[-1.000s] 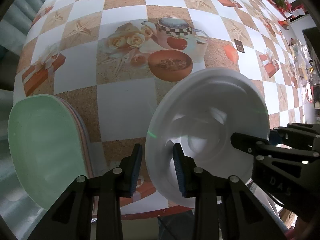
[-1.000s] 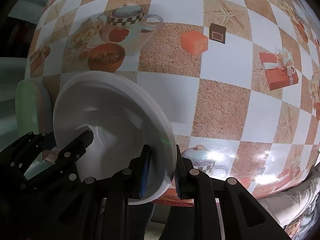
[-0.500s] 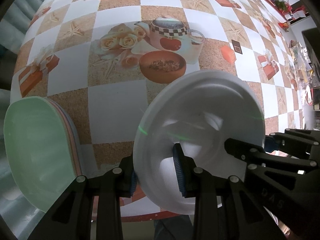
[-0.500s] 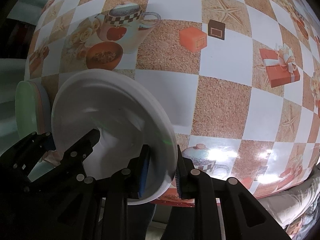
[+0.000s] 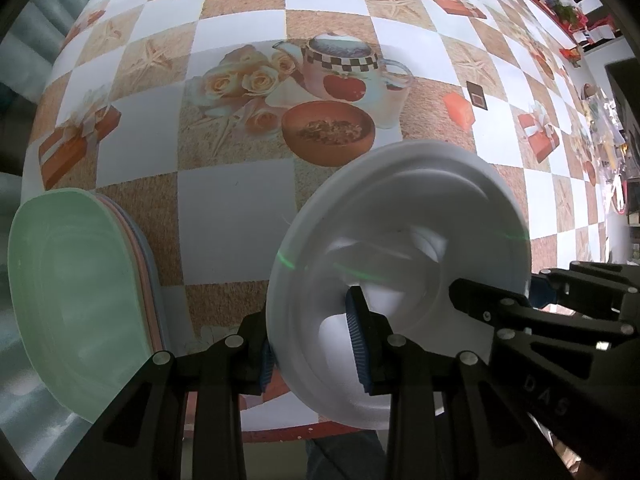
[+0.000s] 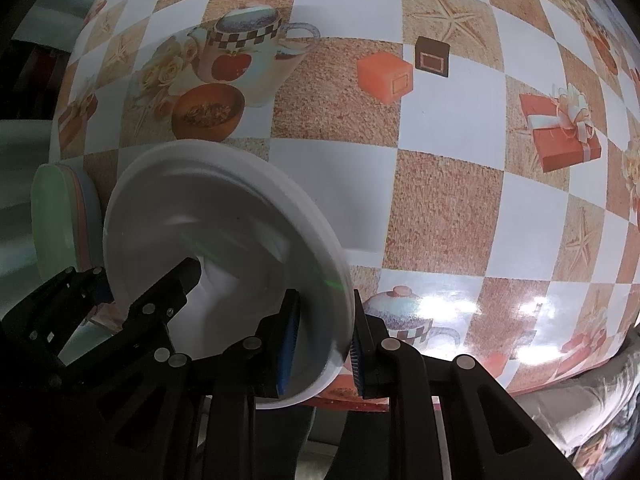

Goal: Organize plates and bowls
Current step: 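Lift the white plate stack with both grippers and carry it toward the green plate stack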

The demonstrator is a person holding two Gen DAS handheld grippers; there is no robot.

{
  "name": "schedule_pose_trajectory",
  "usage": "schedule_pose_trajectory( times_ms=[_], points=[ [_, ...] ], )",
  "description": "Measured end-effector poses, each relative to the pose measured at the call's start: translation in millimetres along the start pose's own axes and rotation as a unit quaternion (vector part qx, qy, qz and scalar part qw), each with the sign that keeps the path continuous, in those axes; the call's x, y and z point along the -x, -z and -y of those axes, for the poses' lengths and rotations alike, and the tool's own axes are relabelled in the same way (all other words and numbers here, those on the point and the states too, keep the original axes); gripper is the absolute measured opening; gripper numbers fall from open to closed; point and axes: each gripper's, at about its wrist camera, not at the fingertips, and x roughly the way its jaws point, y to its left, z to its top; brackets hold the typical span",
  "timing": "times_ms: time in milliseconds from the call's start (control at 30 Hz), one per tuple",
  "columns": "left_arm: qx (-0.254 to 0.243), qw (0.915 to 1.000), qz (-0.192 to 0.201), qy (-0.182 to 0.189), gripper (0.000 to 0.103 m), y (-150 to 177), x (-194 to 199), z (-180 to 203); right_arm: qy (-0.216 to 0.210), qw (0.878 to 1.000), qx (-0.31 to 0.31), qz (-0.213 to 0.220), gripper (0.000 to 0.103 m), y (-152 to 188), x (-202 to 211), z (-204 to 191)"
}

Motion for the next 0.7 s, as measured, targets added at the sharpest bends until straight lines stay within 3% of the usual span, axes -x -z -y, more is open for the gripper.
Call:
schedule_pose_trajectory(
  times_ms=[300, 700],
  points=[
    [0.007, 1.0000, 0.003, 0.002, 0.035, 4.8, 11.1, -2.0, 0.005, 1.000, 0.007, -0.004, 0.024, 2.9, 7.5, -4.5],
    [0.003, 0.9993, 0.036, -0.012, 0.035, 15.3, 52.4, -3.1, 0.005, 1.000, 0.023, 0.018, 0.024, -1.0, 39.3, -15.7]
  ],
)
